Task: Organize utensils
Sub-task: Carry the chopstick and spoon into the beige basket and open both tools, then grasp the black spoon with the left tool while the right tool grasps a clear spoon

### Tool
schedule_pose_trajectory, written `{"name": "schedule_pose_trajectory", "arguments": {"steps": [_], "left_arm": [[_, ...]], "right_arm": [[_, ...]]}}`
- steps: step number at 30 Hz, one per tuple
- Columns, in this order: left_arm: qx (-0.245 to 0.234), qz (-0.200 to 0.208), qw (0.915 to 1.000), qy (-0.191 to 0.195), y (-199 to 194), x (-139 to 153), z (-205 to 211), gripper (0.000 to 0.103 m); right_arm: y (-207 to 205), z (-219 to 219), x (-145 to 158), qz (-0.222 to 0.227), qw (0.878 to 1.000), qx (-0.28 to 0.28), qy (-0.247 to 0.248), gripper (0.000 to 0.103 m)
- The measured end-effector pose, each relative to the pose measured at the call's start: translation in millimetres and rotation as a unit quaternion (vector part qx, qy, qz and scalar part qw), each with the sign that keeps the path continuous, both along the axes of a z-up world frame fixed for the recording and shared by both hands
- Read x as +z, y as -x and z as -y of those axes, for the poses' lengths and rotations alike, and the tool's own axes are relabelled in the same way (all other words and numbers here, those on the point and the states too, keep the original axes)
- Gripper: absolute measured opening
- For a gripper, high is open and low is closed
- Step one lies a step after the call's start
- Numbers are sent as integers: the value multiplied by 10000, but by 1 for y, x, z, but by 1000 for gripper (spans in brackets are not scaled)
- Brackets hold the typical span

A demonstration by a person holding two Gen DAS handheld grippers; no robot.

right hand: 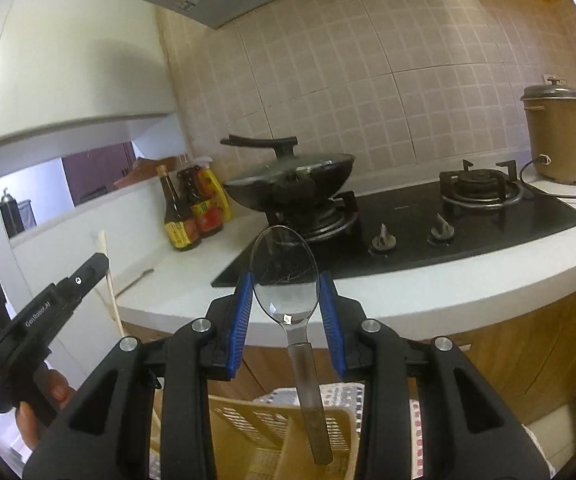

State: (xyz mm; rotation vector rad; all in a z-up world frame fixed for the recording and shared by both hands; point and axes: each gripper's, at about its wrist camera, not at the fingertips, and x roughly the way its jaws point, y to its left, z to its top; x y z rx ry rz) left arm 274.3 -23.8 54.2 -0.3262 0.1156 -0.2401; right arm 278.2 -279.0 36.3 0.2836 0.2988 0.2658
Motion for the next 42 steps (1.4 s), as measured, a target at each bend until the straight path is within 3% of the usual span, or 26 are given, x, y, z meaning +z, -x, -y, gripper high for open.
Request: {"name": "schedule_pose_trajectory", "arguments": {"steps": [6, 13, 19, 22, 25, 29, 34, 39, 42], "left_arm": [[412, 64, 9984, -374, 9, -21, 12, 3], [204, -113, 9977, -637, 27, -27, 20, 5], [-35, -446, 9971, -621, 49, -28, 14, 24], [-82, -518, 9967, -625, 66, -25, 8, 27], [-136, -539, 9968, -580, 84, -18, 0, 41], [-185, -693, 9948, -722, 93, -11, -2, 42], [-263, -814, 9944, -617, 112, 0, -16, 42], [-429, -1498, 9855, -671, 133, -12, -28, 42], [-637, -2342, 9671, -767, 142, -43, -32, 42]], "right_arm": [[8, -10, -21, -12, 9998, 2, 212, 31], [29, -11, -29, -95, 9993, -57, 364, 31], [54, -6, -29, -292, 9991, 17, 316, 32], [67, -4, -26, -337, 9990, 21, 290, 32], [76, -4, -23, -449, 9985, 54, 303, 42], [76, -4, -19, -782, 9966, 100, 257, 44], [104, -2, -4, -762, 9968, 79, 236, 44], [134, -7, -9, -1100, 9927, 107, 492, 44], [144, -14, -30, -1604, 9840, 316, 704, 44]]}}
